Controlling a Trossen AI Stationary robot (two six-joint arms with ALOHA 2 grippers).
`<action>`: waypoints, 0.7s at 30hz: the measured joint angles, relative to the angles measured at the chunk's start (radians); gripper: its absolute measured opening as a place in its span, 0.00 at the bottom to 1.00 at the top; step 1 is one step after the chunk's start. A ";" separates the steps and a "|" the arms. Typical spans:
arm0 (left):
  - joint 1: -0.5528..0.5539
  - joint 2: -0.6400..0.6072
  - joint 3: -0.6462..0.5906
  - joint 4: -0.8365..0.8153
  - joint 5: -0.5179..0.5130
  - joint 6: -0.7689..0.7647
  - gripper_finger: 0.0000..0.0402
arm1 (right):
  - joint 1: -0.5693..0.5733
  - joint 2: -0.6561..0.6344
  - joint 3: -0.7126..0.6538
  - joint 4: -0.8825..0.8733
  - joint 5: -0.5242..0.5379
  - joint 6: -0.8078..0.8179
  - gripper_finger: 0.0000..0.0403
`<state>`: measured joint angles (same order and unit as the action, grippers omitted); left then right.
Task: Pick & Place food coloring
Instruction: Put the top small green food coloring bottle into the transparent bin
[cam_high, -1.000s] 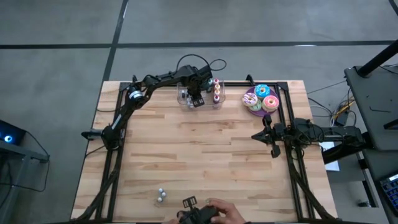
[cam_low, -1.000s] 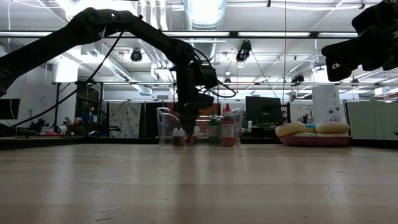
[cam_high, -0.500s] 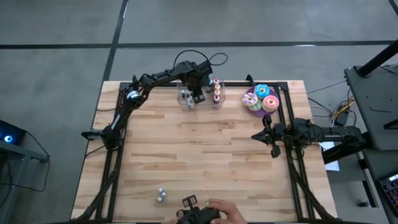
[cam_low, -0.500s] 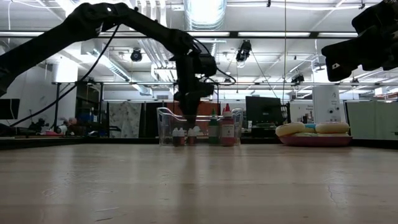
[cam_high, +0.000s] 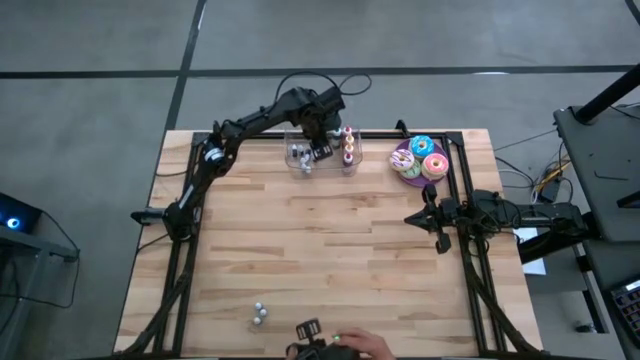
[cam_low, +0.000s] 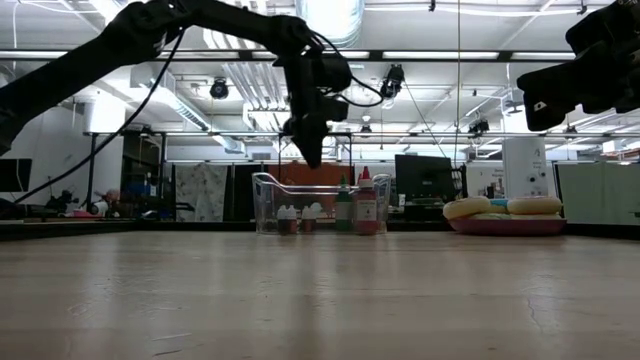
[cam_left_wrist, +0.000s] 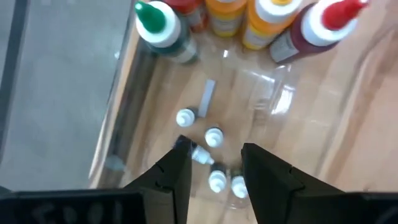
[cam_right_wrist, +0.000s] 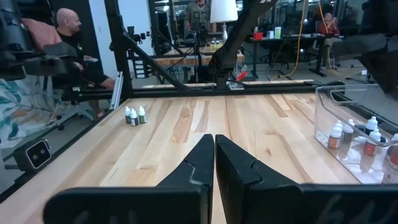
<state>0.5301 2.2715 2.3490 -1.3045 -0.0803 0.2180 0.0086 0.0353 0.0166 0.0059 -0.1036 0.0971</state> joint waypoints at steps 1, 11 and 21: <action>-0.004 0.000 0.003 -0.007 0.000 -0.007 0.28 | 0.000 0.000 0.000 0.000 0.000 0.000 0.02; -0.066 -0.007 0.003 -0.041 0.041 -0.046 0.28 | 0.000 0.000 0.000 0.000 0.000 0.000 0.02; -0.152 -0.016 0.003 -0.041 0.088 -0.056 0.28 | 0.000 0.000 0.000 0.000 0.000 0.000 0.02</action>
<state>0.3784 2.2551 2.3516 -1.3457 0.0079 0.1623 0.0089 0.0353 0.0166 0.0059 -0.1036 0.0971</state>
